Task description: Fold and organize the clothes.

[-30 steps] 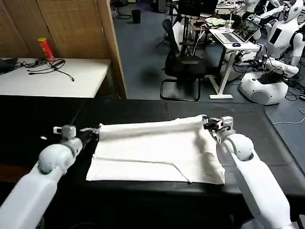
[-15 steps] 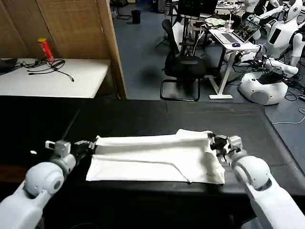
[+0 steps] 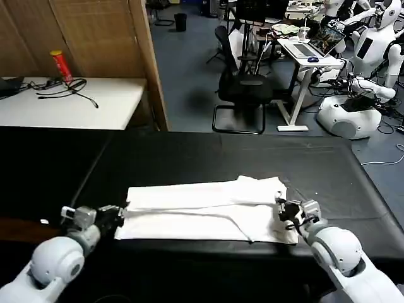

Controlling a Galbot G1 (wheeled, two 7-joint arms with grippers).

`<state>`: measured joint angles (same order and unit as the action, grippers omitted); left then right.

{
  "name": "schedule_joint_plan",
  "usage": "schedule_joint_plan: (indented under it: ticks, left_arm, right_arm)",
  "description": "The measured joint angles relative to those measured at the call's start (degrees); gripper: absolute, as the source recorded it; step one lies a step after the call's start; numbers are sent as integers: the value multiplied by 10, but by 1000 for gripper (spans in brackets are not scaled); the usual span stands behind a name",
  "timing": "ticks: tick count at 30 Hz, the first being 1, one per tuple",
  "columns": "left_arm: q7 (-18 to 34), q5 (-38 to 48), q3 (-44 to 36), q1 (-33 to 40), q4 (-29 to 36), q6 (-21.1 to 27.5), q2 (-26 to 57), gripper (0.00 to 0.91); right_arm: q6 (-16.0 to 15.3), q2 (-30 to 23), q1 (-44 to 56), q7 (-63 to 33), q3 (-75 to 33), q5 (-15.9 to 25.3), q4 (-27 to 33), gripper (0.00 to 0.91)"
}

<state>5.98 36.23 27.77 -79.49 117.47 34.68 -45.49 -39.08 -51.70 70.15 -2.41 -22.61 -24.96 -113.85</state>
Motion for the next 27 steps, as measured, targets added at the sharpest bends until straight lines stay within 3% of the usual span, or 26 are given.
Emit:
schedule_joint_plan:
  ticks: [14,15,16,17,18,27]
  left_arm:
    - [-2,-49,0,-1,-32,-21,-12,10]
    - [-2,-49,0,-2,-32,-21,-12,166]
    - [-2,-49,0,-3,-32,-21,-13,653]
    - [-2,-49,1,-4,-32,-19,-13,878]
    - [-2,-49,1,-5,-31,-16,-13,878]
    - [2,-44,17,-20,-3,3,-12,878]
  right_arm:
    - [-1,8,16,1,-9,-1,-12,0]
    - [-2,8,18,3,-10,-1,-14,0]
    - [-4,8,20,4,-10,-1,-16,0]
    - [-8,8,22,5,-10,-2,-18,127]
    - [-14,8,25,5,-11,-3,-20,878]
    - [-31,6,55,4,-44,-25,-50,878]
